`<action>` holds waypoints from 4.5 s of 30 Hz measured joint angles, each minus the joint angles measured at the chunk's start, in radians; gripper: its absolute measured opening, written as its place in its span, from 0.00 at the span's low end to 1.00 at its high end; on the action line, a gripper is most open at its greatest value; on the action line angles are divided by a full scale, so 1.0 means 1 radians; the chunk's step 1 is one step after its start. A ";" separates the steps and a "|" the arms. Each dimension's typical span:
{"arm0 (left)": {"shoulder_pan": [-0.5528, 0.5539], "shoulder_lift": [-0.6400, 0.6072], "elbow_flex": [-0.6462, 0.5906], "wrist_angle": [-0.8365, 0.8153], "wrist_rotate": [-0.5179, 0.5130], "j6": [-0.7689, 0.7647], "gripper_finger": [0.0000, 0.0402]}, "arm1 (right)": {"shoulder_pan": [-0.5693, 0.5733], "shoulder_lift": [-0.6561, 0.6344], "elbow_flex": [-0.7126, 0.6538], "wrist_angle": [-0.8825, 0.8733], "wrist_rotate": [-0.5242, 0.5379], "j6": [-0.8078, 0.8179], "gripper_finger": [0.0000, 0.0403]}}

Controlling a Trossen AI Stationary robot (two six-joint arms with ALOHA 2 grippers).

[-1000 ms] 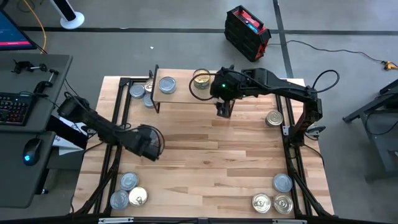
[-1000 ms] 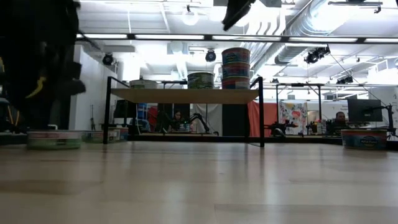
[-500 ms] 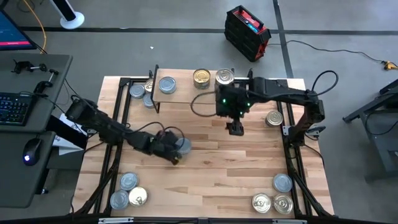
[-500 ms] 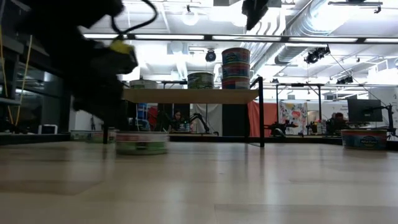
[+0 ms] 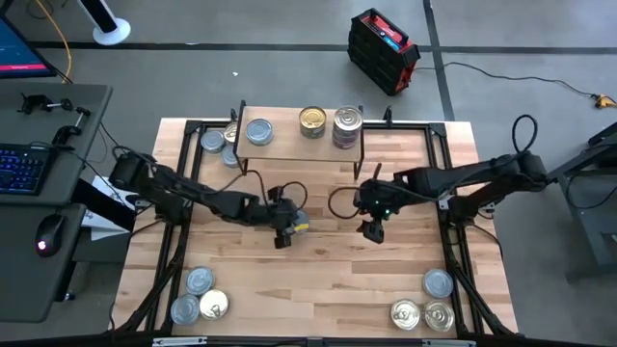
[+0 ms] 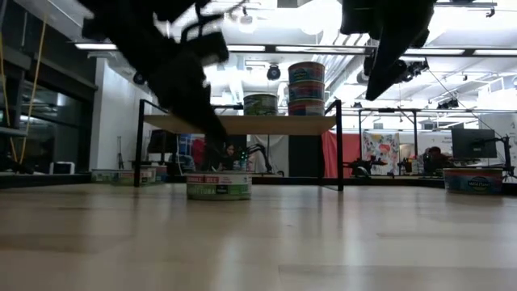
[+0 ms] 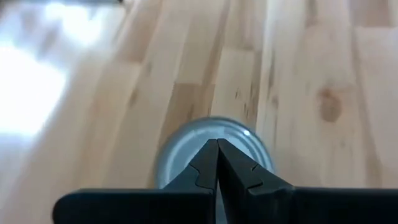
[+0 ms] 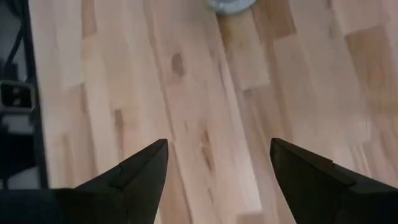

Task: Stack canned seafood by type on shelf
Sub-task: Stack the green white tuna can on top of the other green white tuna can on the shelf

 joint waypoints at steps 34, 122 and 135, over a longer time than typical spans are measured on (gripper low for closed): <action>0.112 -0.075 -0.355 0.442 0.263 0.231 0.00 | -0.065 0.556 0.067 0.532 0.117 -0.329 0.00; 0.256 0.007 -0.334 0.612 0.299 0.309 0.00 | -0.083 0.590 0.066 0.933 0.041 -0.138 0.00; 0.318 -0.308 -0.333 0.257 0.075 0.250 0.00 | -0.103 0.457 0.066 0.774 -0.015 -0.205 0.00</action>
